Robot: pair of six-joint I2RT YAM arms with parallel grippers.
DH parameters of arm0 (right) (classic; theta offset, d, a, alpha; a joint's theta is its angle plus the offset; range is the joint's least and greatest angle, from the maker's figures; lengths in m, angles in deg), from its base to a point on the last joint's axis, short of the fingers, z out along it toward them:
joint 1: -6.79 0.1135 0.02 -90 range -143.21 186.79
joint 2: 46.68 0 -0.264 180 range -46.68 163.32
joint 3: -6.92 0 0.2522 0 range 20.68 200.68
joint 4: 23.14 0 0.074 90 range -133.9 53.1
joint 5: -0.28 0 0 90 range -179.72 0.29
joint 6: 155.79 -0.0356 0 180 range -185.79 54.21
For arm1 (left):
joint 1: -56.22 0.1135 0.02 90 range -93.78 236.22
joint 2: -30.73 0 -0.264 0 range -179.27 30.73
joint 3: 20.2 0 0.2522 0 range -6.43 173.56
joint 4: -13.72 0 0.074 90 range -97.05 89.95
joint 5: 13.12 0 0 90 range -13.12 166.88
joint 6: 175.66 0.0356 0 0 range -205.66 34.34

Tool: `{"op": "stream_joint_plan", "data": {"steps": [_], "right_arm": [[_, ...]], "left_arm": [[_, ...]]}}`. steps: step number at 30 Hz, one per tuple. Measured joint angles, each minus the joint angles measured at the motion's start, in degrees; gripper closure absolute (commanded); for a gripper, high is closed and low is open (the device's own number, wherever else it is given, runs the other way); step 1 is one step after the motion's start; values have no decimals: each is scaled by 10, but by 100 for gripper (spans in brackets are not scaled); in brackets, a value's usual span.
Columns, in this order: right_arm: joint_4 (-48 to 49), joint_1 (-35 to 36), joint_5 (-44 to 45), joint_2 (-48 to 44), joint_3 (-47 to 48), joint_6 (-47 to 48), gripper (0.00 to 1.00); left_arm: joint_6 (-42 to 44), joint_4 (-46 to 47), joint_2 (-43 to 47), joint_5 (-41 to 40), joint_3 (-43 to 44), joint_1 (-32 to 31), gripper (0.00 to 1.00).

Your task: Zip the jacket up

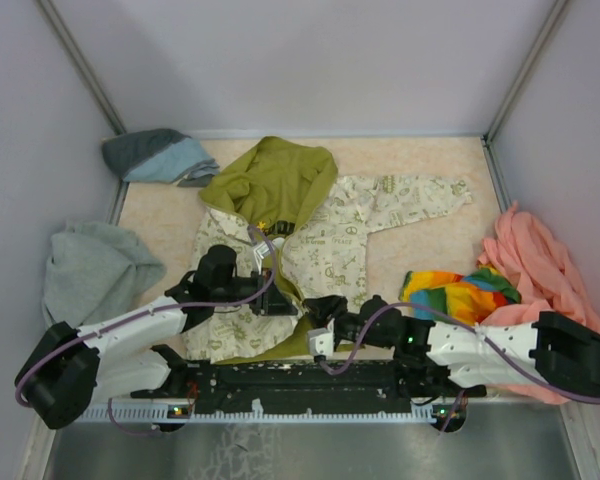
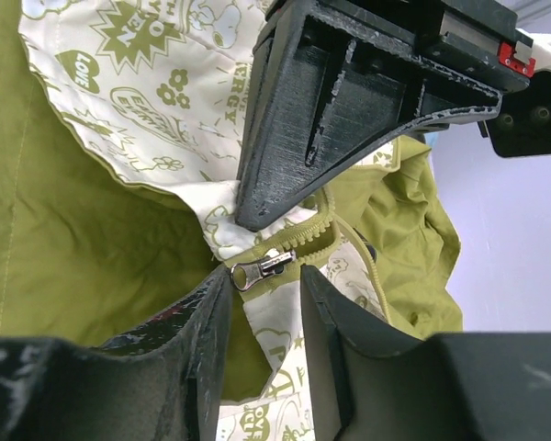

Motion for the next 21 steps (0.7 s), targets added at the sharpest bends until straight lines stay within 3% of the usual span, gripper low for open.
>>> {"op": "stream_joint_plan", "data": {"steps": [8, 21], "right_arm": [[-33, 1, -19, -22, 1, -16, 81], [-32, 2, -19, -32, 1, -35, 89]], "left_arm": [[0, 0, -1, 0, 0, 1, 100], [5, -1, -2, 1, 0, 1, 100]]}}
